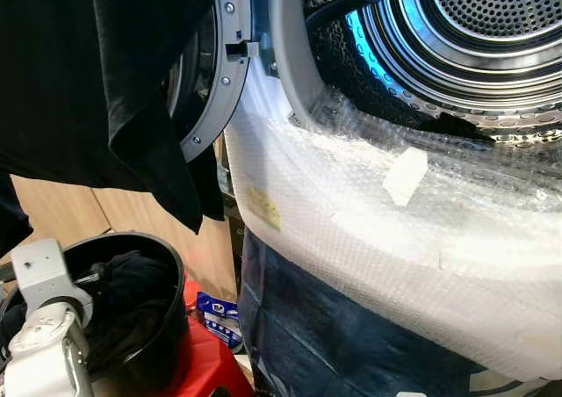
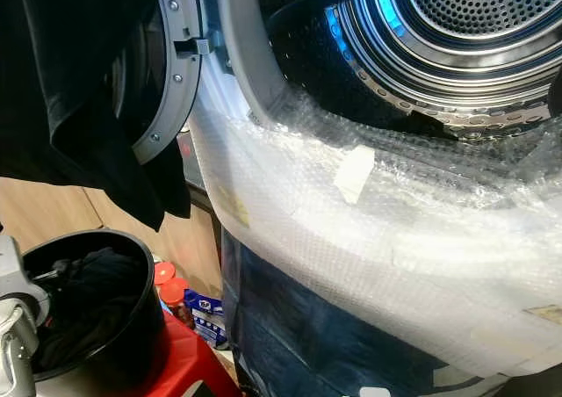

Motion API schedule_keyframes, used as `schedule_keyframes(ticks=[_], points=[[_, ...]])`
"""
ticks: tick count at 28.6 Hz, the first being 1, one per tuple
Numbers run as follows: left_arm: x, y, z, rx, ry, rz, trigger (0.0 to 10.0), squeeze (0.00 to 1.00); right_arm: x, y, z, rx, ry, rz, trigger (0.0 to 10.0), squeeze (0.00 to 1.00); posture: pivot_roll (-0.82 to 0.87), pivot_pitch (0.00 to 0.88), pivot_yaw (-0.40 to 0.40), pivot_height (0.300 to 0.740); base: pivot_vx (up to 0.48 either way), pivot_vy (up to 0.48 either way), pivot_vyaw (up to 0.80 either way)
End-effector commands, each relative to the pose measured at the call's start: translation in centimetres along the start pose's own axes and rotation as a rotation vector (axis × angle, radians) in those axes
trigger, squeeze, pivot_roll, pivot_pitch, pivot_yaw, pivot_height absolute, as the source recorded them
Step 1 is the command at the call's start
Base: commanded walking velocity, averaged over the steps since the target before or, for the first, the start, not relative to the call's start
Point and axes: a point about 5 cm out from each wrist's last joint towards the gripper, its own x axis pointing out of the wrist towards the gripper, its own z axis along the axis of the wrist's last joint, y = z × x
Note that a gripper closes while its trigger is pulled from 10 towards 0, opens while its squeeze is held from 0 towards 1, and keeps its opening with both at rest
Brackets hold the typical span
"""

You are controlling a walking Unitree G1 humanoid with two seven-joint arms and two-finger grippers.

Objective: Clothes washing

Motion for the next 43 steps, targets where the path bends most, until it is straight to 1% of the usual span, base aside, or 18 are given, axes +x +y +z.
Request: schedule_keyframes(ticks=[1, 6, 8, 9, 10, 12, 14, 16, 18, 19, 23, 26, 29, 34, 35, 36, 37, 43], points=[[0.0, -0.1, -0.8, 0.004, 0.039, 0.005, 10.0, 1.00, 0.0, 0.3, 0.1, -0.002, 0.004, 0.009, 10.0, 0.00, 0.07, 0.000, 0.000, 0.740, 0.000, 0.000, 0.00], [0.0, 0.4, -1.7, 0.020, 0.086, 0.017, 10.0, 1.00, 0.1, 0.5, 0.1, -0.007, 0.002, 0.017, 10.0, 0.00, 0.07, 0.000, 0.001, 0.740, 0.000, 0.000, 0.00], [-0.1, 0.6, -2.2, 0.012, 0.109, 0.023, 10.0, 1.00, 0.1, 0.6, 0.1, -0.008, 0.002, 0.019, 10.0, 0.00, 0.07, 0.000, 0.003, 0.740, 0.000, 0.000, 0.00], [-0.1, 0.7, -2.3, 0.013, 0.115, 0.028, 10.0, 0.31, 0.1, 0.6, 0.1, -0.009, 0.003, 0.020, 10.0, 0.00, 0.07, 0.000, 0.005, 0.740, 0.000, 0.000, 0.00], [-0.2, 0.7, -2.4, 0.017, 0.119, 0.031, 10.0, 0.00, 0.1, 0.6, 0.1, -0.008, 0.002, 0.020, 10.0, 0.00, 0.07, 0.000, 0.005, 0.740, 0.000, 0.000, 0.00], [-0.4, 1.0, -2.7, 0.041, 0.124, 0.048, 10.0, 0.00, 0.1, 0.6, 0.1, -0.006, 0.002, 0.021, 10.0, 0.00, 0.07, 0.000, 0.006, 0.740, 0.000, 0.000, 0.00], [-0.3, 1.3, -2.9, 0.064, 0.122, 0.064, 10.0, 0.00, 0.1, 0.6, 0.1, -0.009, 0.003, 0.022, 10.0, 0.00, 0.08, 0.000, 0.004, 0.740, 0.000, 0.000, 0.00], [-0.2, 1.4, -2.9, 0.062, 0.121, 0.068, 10.0, 0.00, 0.1, 0.6, 0.1, -0.012, 0.004, 0.023, 10.0, 0.00, 0.08, 0.000, 0.004, 0.740, 0.000, 0.000, 0.00], [0.1, 0.8, -2.7, 0.014, 0.101, 0.030, 10.0, 0.00, 0.1, 0.6, 0.1, -0.014, 0.002, 0.024, 10.0, 0.00, 0.08, 0.000, 0.003, 0.740, 0.000, 0.000, 0.00], [0.0, 0.5, -2.7, 0.006, 0.106, 0.016, 10.0, 0.00, 0.1, 0.7, 0.2, -0.014, 0.001, 0.025, 10.0, 0.00, 0.07, 0.000, 0.003, 0.740, 0.000, 0.000, 0.00], [-0.2, -0.6, -3.2, 0.007, 0.127, -0.031, 10.0, 0.00, 0.1, 0.7, 0.4, -0.012, -0.005, 0.026, 10.0, 0.00, 0.07, 0.000, 0.005, 0.740, 0.000, 0.000, 0.00], [-0.3, -1.1, -3.6, 0.037, 0.142, -0.043, 10.0, 0.00, 0.1, 0.9, 0.5, -0.008, -0.008, 0.028, 10.0, 0.00, 0.07, 0.000, 0.004, 0.740, 0.000, 0.000, 0.00], [-0.3, -1.3, -3.8, 0.047, 0.151, -0.048, 10.0, 0.00, 0.1, 0.9, 0.5, -0.007, -0.009, 0.029, 10.0, 0.00, 0.07, 0.000, 0.000, 0.740, 0.000, 0.000, 0.00], [-0.4, -0.9, -4.5, 0.065, 0.182, -0.048, 10.0, 0.00, 0.1, 0.9, 0.3, -0.001, -0.005, 0.027, 10.0, 0.00, 0.08, 0.000, -0.008, 0.740, 0.000, 0.000, 0.00], [-0.5, -0.9, -4.6, 0.069, 0.185, -0.051, 3.7, 0.00, 0.1, 0.8, 0.3, -0.001, -0.005, 0.027, 10.0, 0.00, 0.08, 0.000, -0.010, 0.740, 0.000, 0.000, 0.00], [-0.5, -0.9, -4.6, 0.070, 0.185, -0.052, 3.7, 0.00, 0.1, 0.8, 0.3, -0.001, -0.005, 0.027, 10.0, 0.00, 0.08, 0.000, -0.010, 0.740, 0.000, 0.000, 0.00], [-0.6, -0.9, -4.6, 0.072, 0.185, -0.054, 0.0, 0.00, 0.1, 0.8, 0.4, -0.001, -0.006, 0.027, 10.0, 0.00, 0.08, 0.000, -0.013, 0.740, 0.000, 0.000, 0.00], [-0.5, -1.0, -4.5, 0.068, 0.175, -0.060, 0.0, 0.00, 0.1, 0.8, 0.7, 0.000, -0.013, 0.028, 10.0, 0.00, 0.08, 0.000, -0.015, 0.740, 0.000, 0.000, 0.00]])
